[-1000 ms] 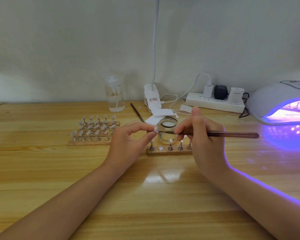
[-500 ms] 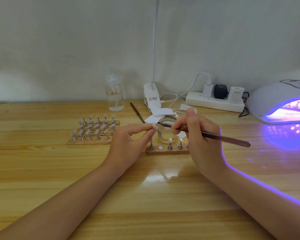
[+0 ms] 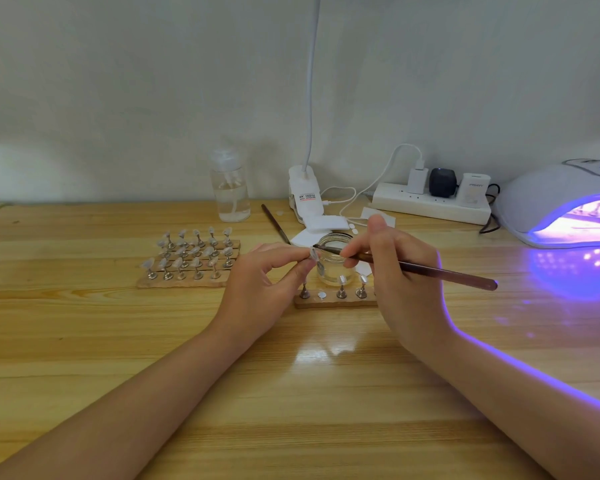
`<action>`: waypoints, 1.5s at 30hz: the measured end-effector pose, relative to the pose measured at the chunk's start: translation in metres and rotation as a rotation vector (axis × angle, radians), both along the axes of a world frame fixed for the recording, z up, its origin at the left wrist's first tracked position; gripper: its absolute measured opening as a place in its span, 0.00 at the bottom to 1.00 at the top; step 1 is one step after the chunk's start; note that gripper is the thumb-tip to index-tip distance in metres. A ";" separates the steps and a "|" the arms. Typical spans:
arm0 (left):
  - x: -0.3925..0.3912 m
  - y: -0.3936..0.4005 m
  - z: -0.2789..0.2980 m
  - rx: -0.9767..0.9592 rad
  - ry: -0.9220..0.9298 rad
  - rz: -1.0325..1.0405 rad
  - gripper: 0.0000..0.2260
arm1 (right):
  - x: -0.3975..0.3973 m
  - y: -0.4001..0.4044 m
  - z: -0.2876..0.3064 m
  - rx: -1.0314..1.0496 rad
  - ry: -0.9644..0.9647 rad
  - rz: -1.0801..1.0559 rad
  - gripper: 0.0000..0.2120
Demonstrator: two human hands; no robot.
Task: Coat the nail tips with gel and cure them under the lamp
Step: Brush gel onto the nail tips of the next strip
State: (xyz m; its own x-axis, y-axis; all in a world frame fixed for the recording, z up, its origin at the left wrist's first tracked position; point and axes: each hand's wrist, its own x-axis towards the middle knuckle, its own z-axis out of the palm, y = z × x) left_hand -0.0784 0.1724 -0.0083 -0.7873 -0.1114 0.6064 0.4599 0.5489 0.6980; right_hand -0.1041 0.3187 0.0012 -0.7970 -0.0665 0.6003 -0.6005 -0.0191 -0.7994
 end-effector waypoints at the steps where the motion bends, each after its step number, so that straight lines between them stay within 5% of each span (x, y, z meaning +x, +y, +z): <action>1: 0.000 0.000 0.000 -0.002 0.000 -0.003 0.05 | 0.000 0.000 0.000 0.002 0.005 0.001 0.18; 16: 0.000 -0.001 0.000 0.022 -0.036 0.011 0.06 | 0.002 0.003 0.003 -0.071 -0.062 0.020 0.24; 45: 0.002 0.001 0.000 0.023 -0.045 0.008 0.09 | -0.003 0.001 0.001 -0.062 0.008 0.018 0.20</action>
State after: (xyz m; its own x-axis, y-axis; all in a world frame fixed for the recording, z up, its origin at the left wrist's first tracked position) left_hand -0.0769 0.1731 -0.0085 -0.8130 -0.1316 0.5672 0.4231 0.5357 0.7307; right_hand -0.1072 0.3201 0.0020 -0.7914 -0.0433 0.6097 -0.6056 -0.0798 -0.7918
